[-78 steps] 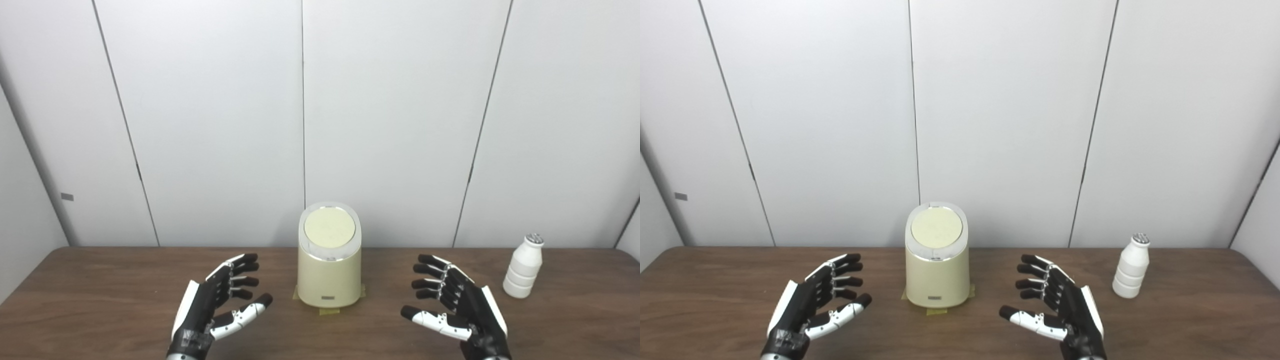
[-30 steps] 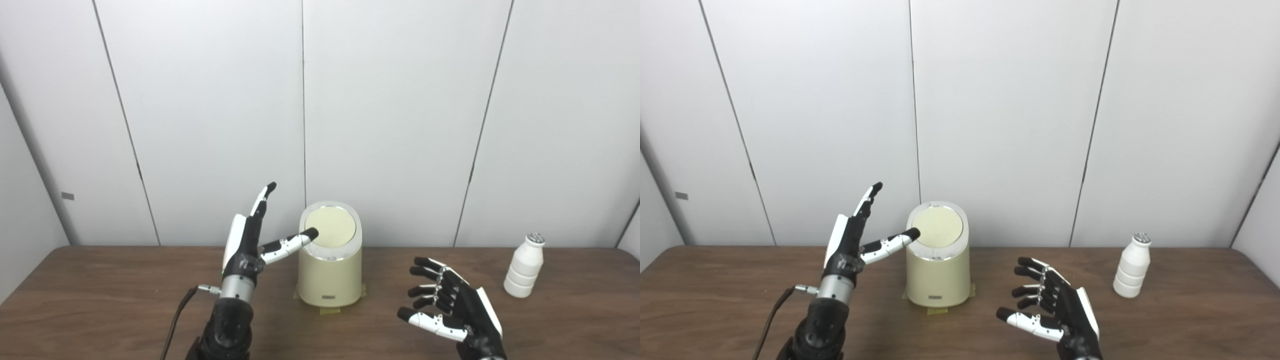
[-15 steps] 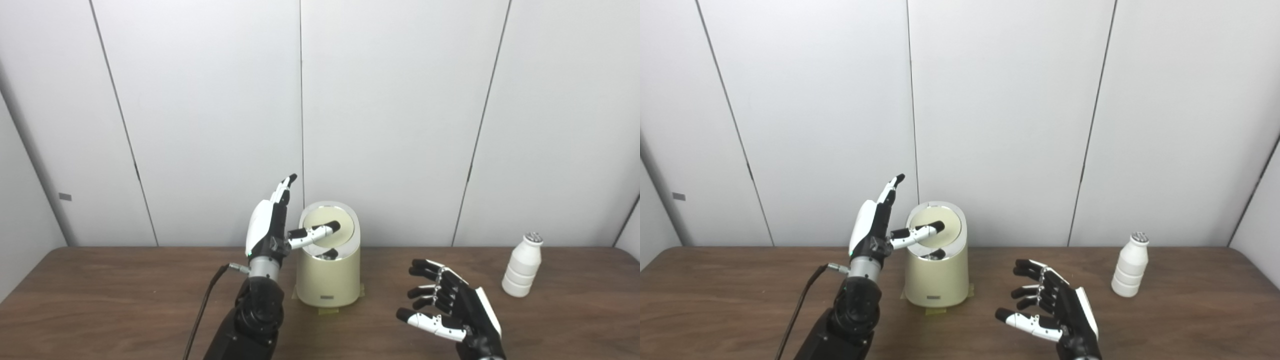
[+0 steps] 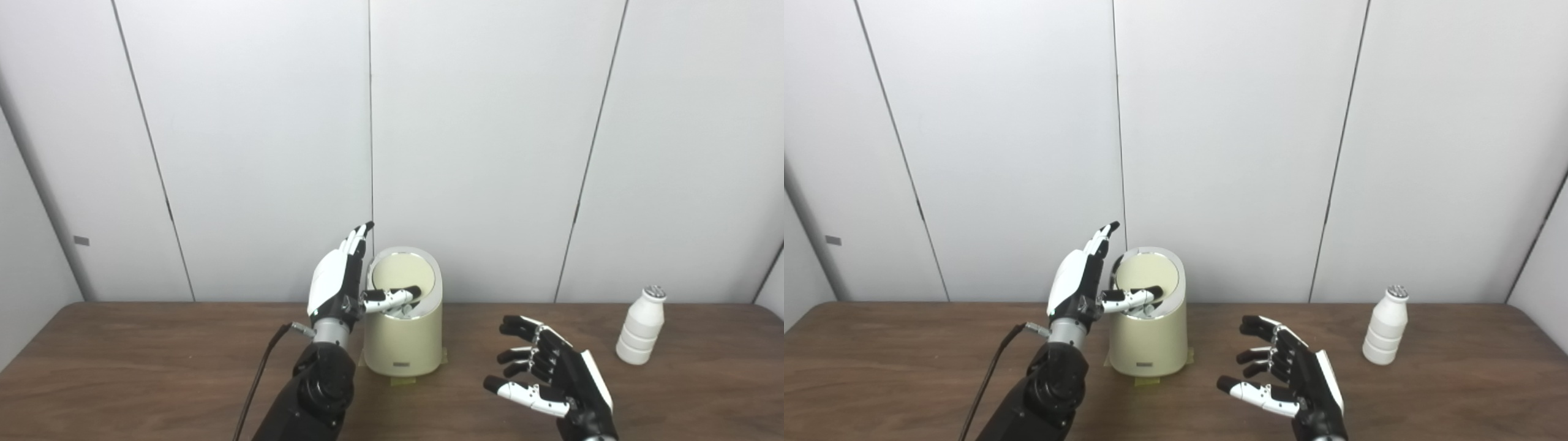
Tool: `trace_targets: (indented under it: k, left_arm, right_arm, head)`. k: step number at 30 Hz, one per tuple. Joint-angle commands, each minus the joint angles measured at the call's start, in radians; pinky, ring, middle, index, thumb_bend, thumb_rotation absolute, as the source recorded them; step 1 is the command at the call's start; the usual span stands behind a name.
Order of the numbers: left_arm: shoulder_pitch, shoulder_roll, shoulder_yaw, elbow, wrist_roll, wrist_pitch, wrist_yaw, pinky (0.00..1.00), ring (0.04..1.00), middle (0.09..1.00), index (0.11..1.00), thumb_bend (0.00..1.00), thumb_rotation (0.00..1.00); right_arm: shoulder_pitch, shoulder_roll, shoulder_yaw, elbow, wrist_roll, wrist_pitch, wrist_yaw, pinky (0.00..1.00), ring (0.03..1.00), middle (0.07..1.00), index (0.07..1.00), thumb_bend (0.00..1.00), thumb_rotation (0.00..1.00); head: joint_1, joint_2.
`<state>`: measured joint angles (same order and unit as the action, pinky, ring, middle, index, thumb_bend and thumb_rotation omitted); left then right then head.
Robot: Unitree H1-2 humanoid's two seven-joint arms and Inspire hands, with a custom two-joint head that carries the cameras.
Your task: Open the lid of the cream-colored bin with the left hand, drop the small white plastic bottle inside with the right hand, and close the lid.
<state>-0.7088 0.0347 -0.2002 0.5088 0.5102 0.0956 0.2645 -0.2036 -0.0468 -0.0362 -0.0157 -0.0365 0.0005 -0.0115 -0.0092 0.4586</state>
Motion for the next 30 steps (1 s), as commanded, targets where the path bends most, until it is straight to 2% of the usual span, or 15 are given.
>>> trace_targets:
  k: [1,3,6,12,22,30]
  left_arm:
    - [-0.057,0.013,-0.011,-0.035,0.028,0.026,-0.011,0.87,1.0,1.0,1.0,0.79,0.01]
    - [-0.053,0.022,-0.02,-0.051,0.029,0.048,-0.032,0.85,1.0,1.0,1.0,0.79,0.0]
    - [-0.046,0.041,-0.05,-0.063,0.06,0.069,-0.047,0.88,1.0,1.0,1.0,0.79,0.0]
    - [-0.036,0.069,-0.121,-0.048,0.177,0.076,0.023,0.83,1.0,0.985,1.0,0.82,0.0]
    - [-0.019,0.083,-0.143,-0.046,0.21,0.106,-0.001,0.88,1.0,0.99,1.0,0.73,0.0]
    - [-0.016,0.089,-0.146,-0.019,0.224,0.111,0.01,0.86,0.99,0.977,0.992,0.74,0.0]
  right_arm:
    - [-0.039,0.001,-0.001,-0.042,0.005,-0.02,-0.003,0.45,0.556,0.737,0.717,0.75,0.1]
    - [-0.038,0.003,0.0,-0.045,0.001,-0.016,-0.006,0.46,0.556,0.736,0.716,0.75,0.1]
    - [-0.037,0.004,0.001,-0.053,-0.004,-0.009,-0.009,0.46,0.559,0.732,0.715,0.76,0.11]
    - [-0.037,0.007,-0.001,-0.057,0.004,-0.005,-0.011,0.46,0.557,0.729,0.716,0.76,0.1]
    - [-0.036,0.009,0.0,-0.069,-0.004,0.012,-0.015,0.46,0.555,0.733,0.721,0.76,0.1]
    - [-0.035,0.009,0.0,-0.069,-0.004,0.014,-0.015,0.45,0.557,0.732,0.717,0.75,0.09]
  head:
    - [-0.001,0.003]
    - [-0.001,0.003]
    - [0.0,0.009]
    - [0.0,0.014]
    - [0.001,0.02]
    - [-0.001,0.023]
